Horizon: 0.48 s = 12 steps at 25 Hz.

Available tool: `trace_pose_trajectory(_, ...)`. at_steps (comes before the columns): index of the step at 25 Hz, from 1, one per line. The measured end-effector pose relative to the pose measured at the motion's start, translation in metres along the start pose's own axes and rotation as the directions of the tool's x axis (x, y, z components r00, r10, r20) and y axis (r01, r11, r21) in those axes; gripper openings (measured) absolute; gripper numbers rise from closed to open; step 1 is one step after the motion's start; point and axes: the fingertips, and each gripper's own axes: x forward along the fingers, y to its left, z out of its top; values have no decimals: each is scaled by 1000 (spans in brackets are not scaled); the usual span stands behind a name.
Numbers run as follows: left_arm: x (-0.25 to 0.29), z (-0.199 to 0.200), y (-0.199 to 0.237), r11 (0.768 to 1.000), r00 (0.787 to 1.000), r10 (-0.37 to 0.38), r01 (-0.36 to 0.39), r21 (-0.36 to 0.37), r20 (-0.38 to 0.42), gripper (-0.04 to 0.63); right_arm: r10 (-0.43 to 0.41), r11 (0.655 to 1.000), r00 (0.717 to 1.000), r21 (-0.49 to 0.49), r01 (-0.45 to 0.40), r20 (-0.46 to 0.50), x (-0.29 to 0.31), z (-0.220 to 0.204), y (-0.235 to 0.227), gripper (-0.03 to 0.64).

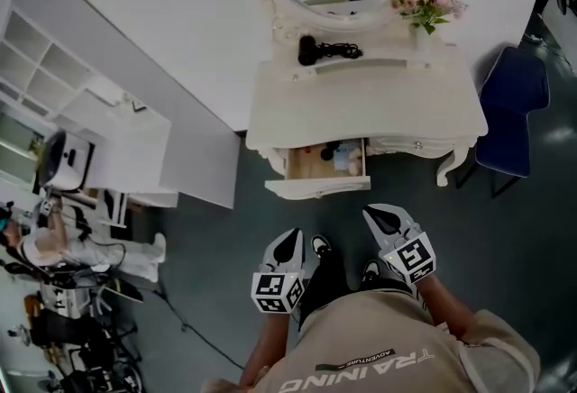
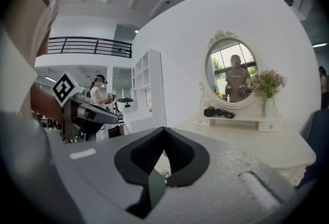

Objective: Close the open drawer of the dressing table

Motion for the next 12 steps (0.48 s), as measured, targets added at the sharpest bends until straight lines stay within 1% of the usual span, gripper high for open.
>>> trace_pose_trajectory(3,14,5,5,1000,1000,-11,11,-17,0,18,-20,1000,1000,8,20,-9,3,-4,-10,3)
trace_pose_trajectory(7,32,13,15,999,999,-34,34,-4,5,18,-48,999,999,4,48,-12,13,-1,-22,3)
trace_pose_trajectory(12,55,25,35,999,999,-50,50,-5,18,18,-75,997,997,-3,75,-19,32,5,-34,3)
